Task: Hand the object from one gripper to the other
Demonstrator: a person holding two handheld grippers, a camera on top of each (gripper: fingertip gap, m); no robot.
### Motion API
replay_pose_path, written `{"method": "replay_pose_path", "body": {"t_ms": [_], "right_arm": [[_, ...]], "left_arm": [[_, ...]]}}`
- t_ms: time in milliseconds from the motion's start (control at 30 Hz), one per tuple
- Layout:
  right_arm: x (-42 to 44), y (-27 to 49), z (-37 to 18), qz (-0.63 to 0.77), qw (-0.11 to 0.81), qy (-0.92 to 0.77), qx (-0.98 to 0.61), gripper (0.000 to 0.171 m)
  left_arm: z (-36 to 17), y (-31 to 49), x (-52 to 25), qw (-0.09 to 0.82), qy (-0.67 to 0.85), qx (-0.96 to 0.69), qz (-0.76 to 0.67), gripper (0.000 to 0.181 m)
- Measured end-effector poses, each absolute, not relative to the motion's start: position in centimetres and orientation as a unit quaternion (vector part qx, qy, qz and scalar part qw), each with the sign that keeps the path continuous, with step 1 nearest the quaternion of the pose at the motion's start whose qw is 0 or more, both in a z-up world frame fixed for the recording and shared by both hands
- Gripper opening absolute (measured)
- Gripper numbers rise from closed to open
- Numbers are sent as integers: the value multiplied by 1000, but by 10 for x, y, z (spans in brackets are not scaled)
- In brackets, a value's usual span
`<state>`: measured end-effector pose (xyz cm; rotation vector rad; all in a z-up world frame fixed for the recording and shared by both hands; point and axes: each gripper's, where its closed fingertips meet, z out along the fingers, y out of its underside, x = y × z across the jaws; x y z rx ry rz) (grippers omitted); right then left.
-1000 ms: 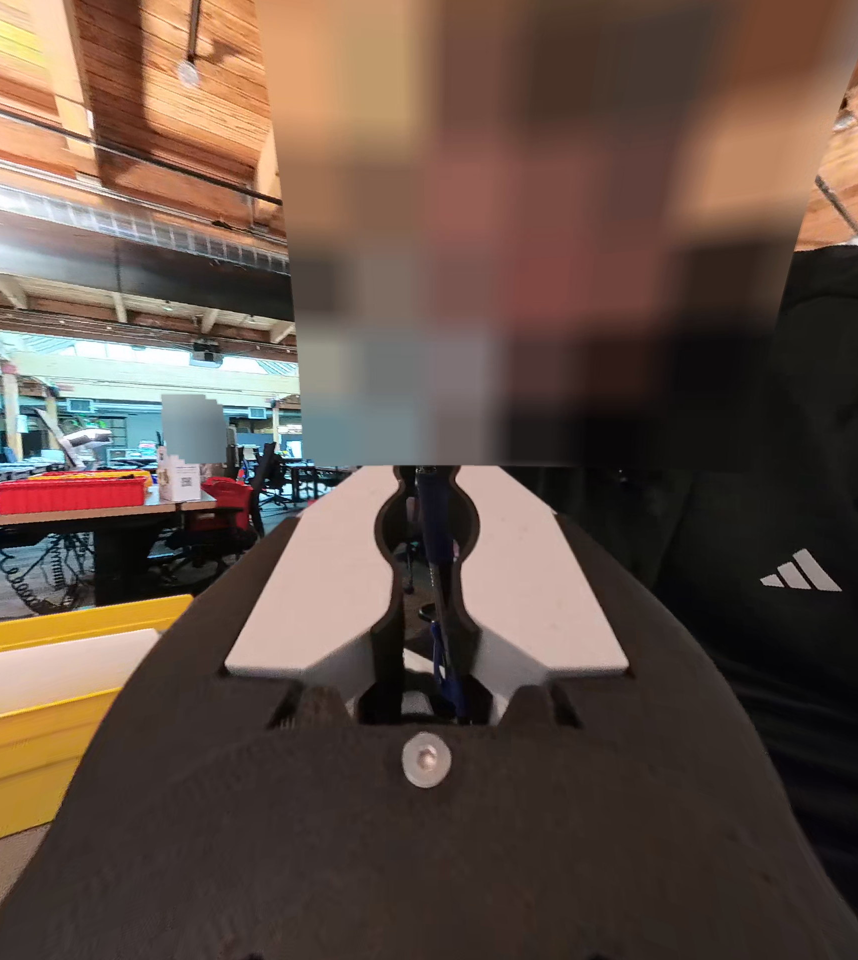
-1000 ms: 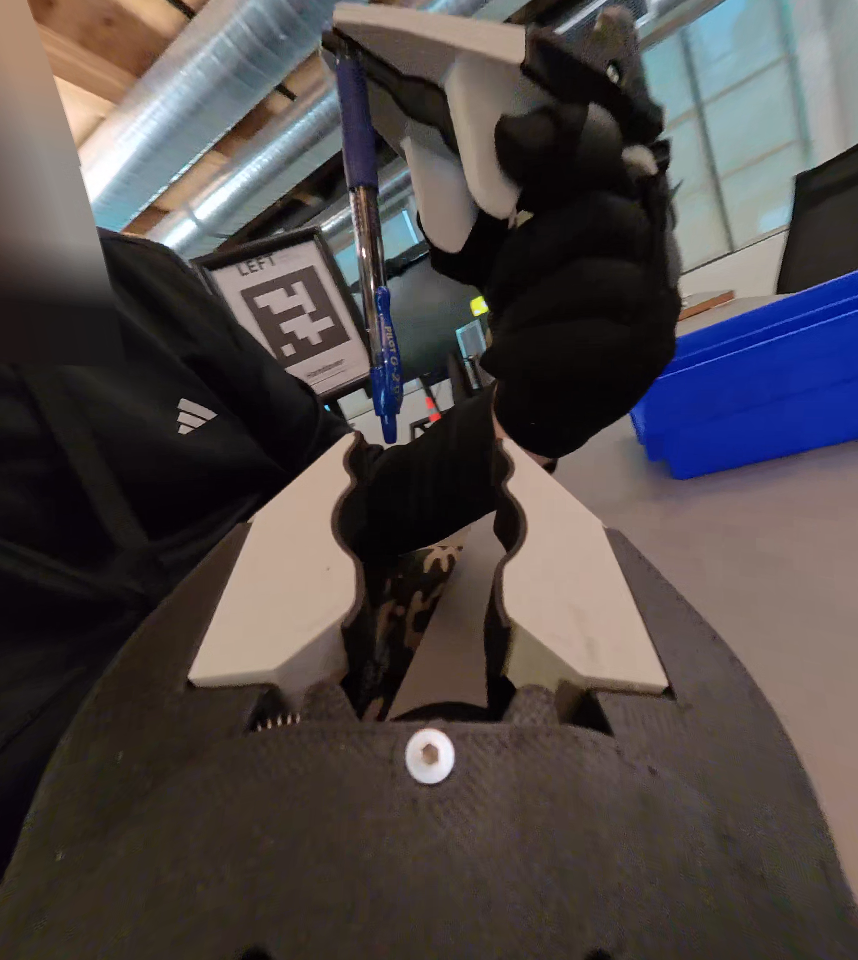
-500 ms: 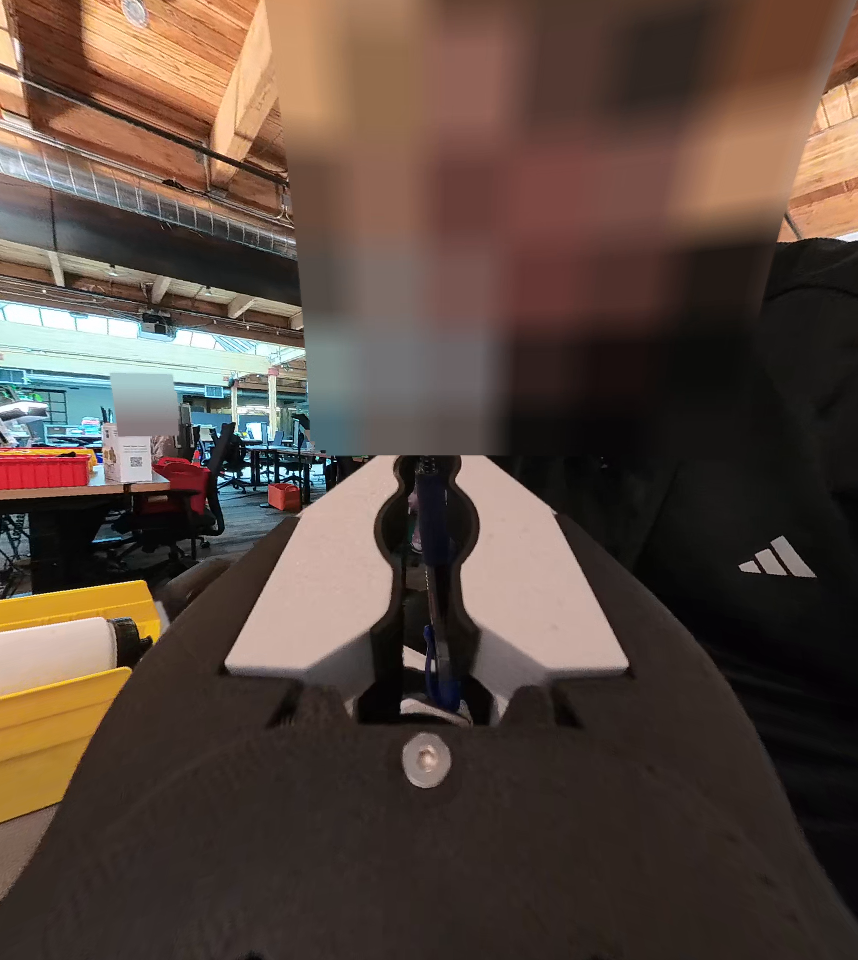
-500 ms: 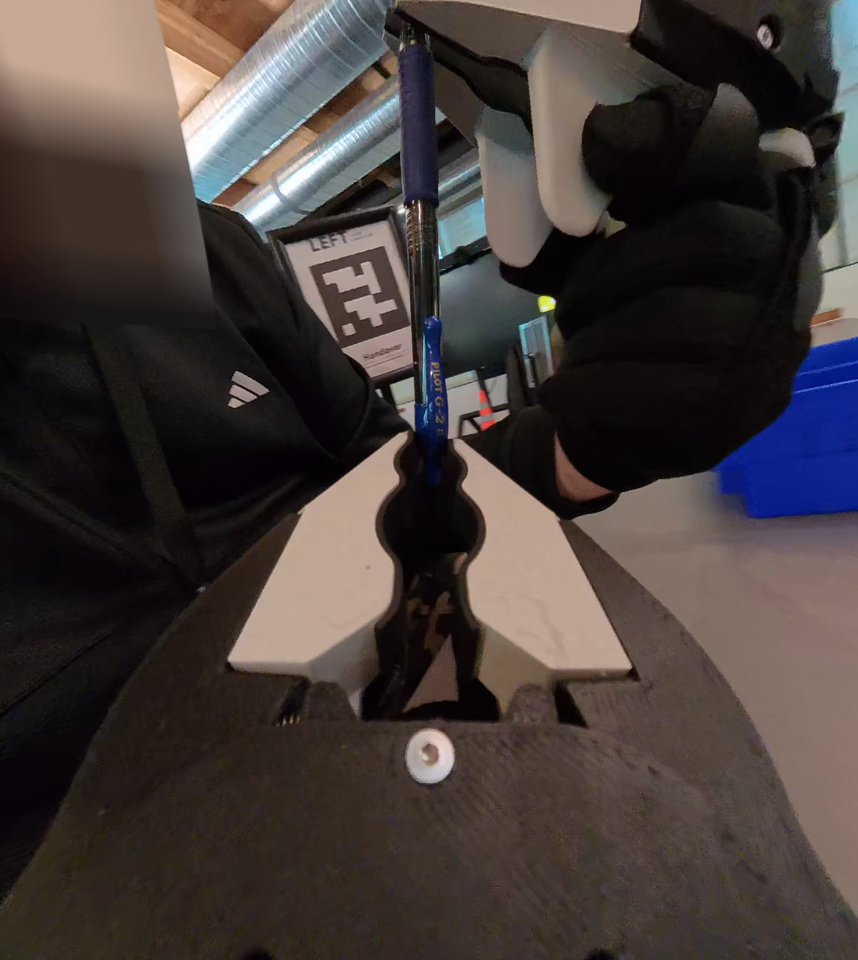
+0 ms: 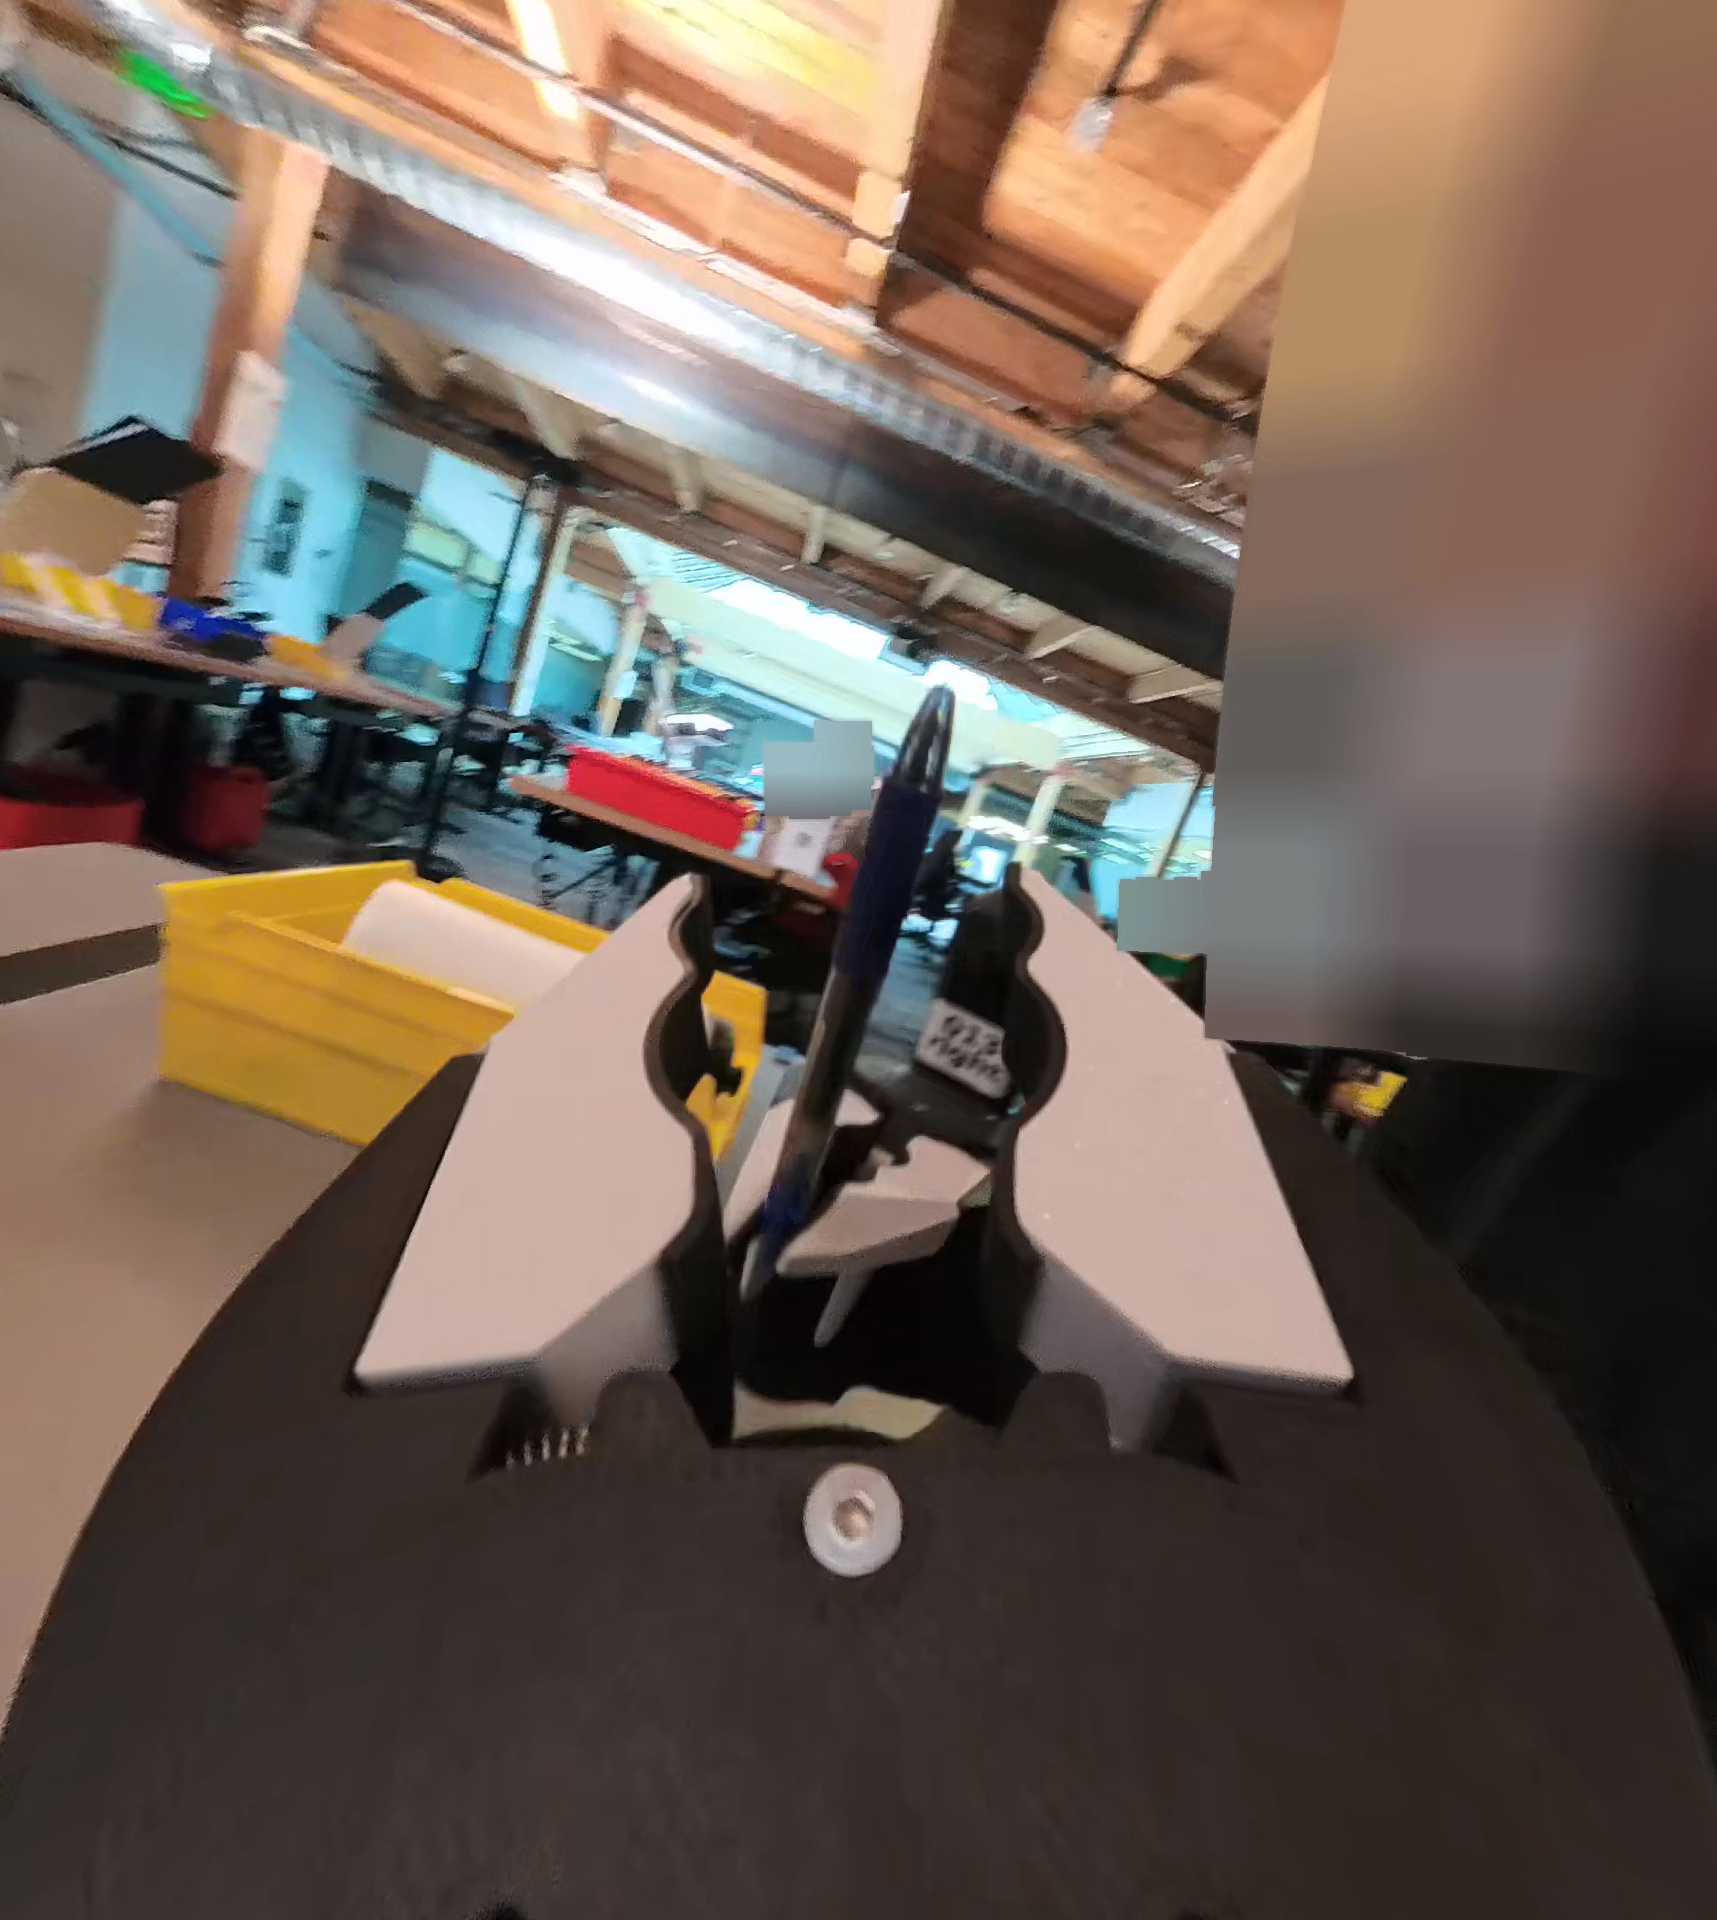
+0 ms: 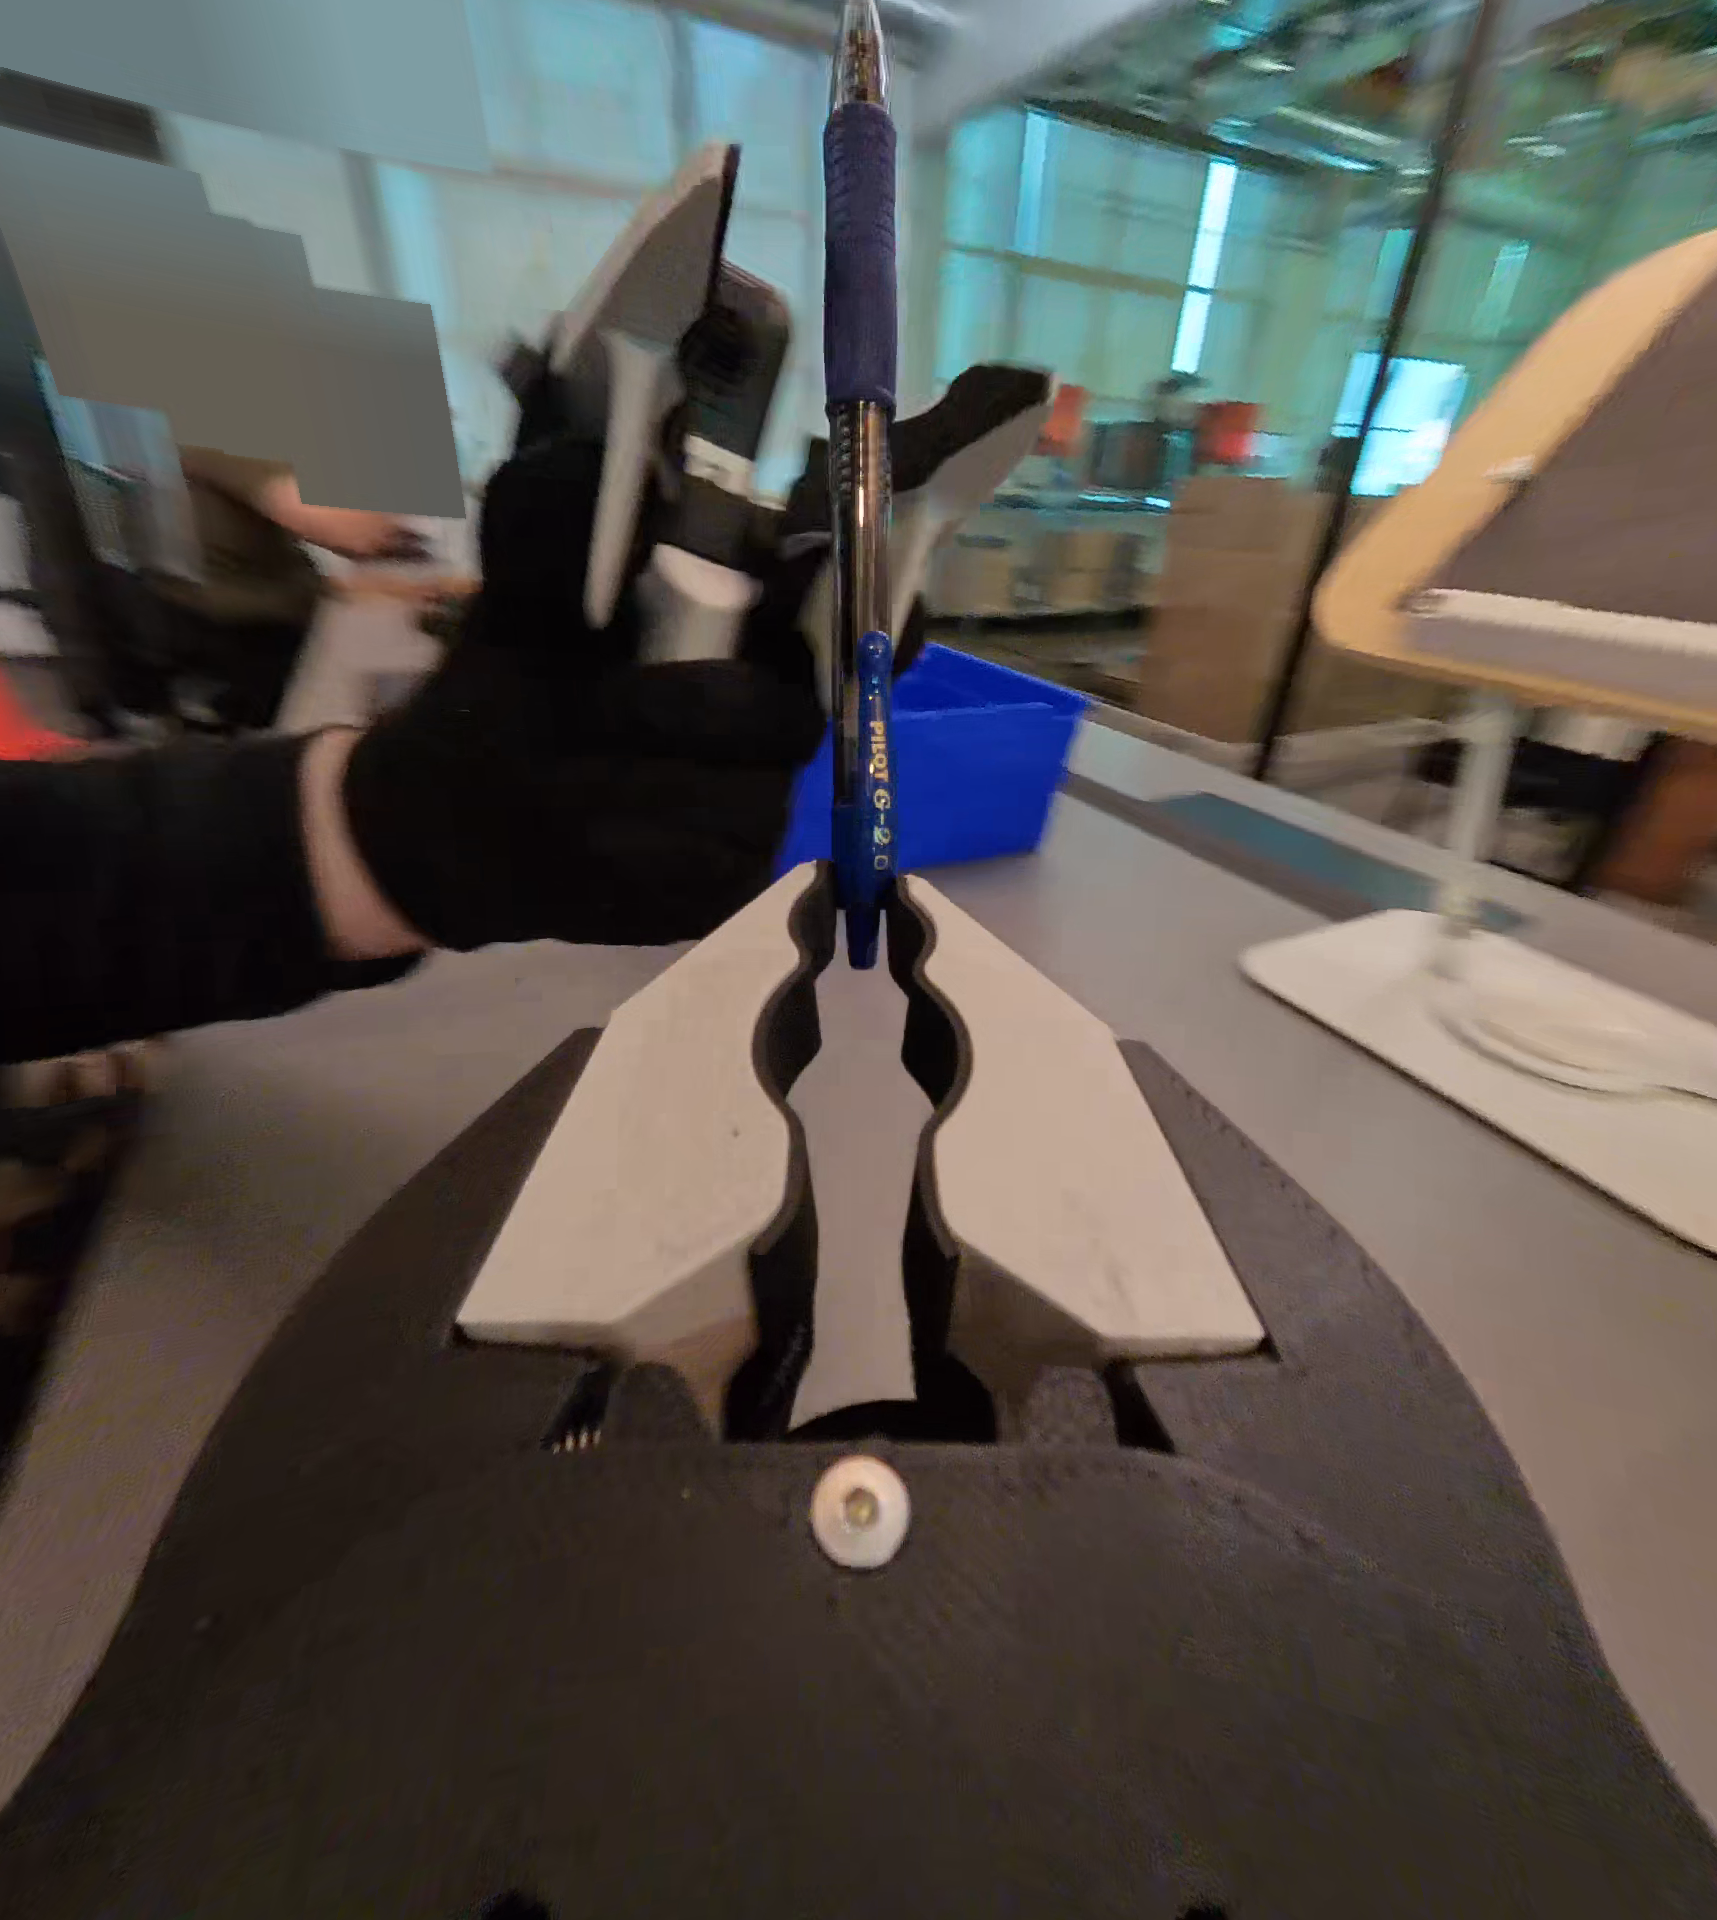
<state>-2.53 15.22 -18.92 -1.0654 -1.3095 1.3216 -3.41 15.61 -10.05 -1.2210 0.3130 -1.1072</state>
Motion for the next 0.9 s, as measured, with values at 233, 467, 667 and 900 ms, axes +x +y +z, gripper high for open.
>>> {"method": "replay_pose_path", "body": {"t_ms": [233, 467, 667, 900], "right_arm": [[-29, 183, -192, 375, 597, -525, -477, 7], [-29, 184, -189, 338, 621, -521, -478, 7], [-29, 184, -188, 336, 627, -516, -478, 7], [-34, 161, -195, 425, 550, -551, -462, 42]], "left_arm": [[-142, 183, -15, 683, 87, -634, -353, 51], [-158, 195, -21, 677, 33, -655, -335, 21], [-157, 194, -18, 674, 38, -652, -345, 10], [-149, 186, -16, 649, 88, -641, -399, 10]]}}
